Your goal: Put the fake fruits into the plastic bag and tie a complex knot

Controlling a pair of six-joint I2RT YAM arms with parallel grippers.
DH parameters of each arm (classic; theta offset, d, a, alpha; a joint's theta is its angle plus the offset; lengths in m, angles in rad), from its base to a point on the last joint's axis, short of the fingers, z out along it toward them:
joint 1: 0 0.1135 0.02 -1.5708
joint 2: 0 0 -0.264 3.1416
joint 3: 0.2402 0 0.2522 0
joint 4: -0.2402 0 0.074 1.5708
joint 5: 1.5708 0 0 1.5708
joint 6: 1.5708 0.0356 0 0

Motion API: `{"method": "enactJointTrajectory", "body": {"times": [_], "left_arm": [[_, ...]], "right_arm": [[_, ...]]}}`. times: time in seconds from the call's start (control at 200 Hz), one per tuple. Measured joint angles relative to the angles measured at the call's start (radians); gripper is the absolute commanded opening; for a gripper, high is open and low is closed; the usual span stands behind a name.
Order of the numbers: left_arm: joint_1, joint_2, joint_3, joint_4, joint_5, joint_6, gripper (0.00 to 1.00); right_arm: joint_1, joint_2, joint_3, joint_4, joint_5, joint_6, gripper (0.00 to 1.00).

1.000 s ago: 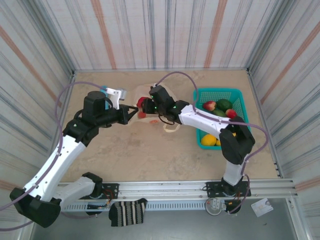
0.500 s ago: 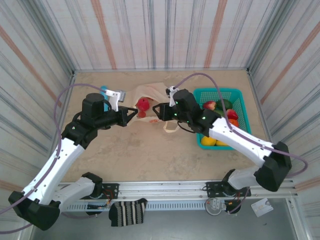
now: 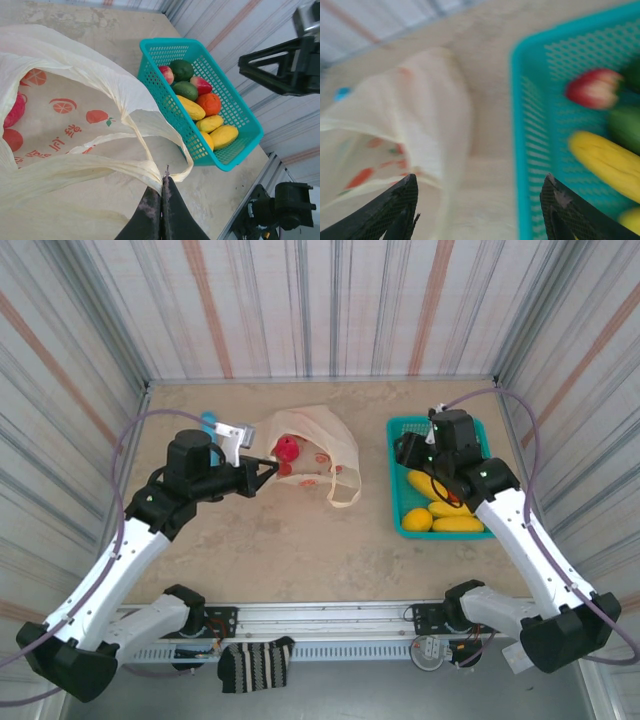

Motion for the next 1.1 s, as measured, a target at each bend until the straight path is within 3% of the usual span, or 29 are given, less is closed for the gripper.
{"method": "enactJointTrajectory", "body": {"times": [0.336,0.746,1.102], "left_arm": [[-0.014,0.001,-0.043,0.037,-0.012,0.018,0.0],[-0.027,-0.007,-0.088,0.084,-0.023,0.031,0.0],[-0.027,-0.024,-0.091,0.084,-0.037,0.031,0.0]], "right_arm": [[-0.311,0.094,-0.105,-0.169,0.128,0.059,0.82],[-0.354,0.365,-0.115,-0.054,0.253,-0.017,0.85],[-0.414,0.507,-0.164,0.097,0.198,-0.051,0.81]]}}
